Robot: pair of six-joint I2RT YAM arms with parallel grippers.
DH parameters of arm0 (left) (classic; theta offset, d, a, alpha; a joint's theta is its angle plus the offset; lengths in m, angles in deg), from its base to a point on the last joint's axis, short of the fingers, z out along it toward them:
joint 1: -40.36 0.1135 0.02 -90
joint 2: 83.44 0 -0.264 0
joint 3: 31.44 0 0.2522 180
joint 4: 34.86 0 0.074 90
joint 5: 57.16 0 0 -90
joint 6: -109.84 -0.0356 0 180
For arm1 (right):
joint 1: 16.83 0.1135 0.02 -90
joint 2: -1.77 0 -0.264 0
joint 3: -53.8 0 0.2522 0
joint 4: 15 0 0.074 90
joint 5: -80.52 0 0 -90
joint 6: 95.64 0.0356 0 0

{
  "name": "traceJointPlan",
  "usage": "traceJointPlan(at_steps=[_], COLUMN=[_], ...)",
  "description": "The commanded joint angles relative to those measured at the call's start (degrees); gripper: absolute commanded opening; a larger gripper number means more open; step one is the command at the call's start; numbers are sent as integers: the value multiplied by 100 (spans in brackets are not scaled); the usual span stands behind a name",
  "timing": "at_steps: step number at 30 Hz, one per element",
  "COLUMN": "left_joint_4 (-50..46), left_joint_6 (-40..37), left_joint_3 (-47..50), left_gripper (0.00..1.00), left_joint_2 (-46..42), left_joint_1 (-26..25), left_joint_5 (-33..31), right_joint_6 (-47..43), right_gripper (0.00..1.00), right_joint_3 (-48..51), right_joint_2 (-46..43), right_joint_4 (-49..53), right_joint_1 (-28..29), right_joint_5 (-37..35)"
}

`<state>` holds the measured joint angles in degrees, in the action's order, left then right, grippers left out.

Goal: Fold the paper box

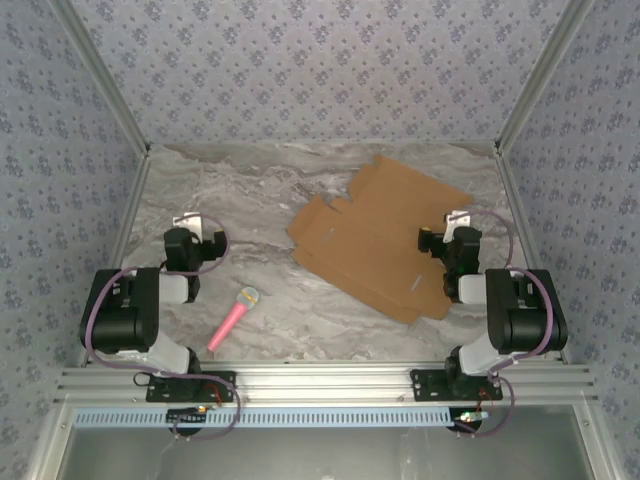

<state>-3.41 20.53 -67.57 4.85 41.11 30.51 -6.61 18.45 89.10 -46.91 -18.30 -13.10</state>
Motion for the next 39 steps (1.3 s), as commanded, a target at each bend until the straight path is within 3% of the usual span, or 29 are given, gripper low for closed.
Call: traceJointPlan(at_steps=[1, 26, 33, 36, 39], left_joint_4=[120, 132, -1576, -2273, -3201], left_joint_6=[58, 85, 392, 1028, 1936], left_joint_3=[-136, -129, -599, -810, -1216], left_gripper=[99, 99, 99, 99, 98], left_joint_2=[-47, -50, -1152, -1637, -1883], left_joint_1=[29, 48, 45, 47, 48], left_joint_5=[75, 75, -545, -697, -341], right_joint_6=[-4, -8, 422, 793, 1264], right_gripper=[99, 99, 99, 99, 99], right_joint_3=[-68, -52, -439, -418, -584], right_joint_2=[-18, -21, -987, -1625, -2236], right_joint_4=[-47, -60, 1393, 1791, 2625], right_joint_1=[2, 4, -10, -99, -163], right_joint_5=[27, 22, -1033, -1291, -1353])
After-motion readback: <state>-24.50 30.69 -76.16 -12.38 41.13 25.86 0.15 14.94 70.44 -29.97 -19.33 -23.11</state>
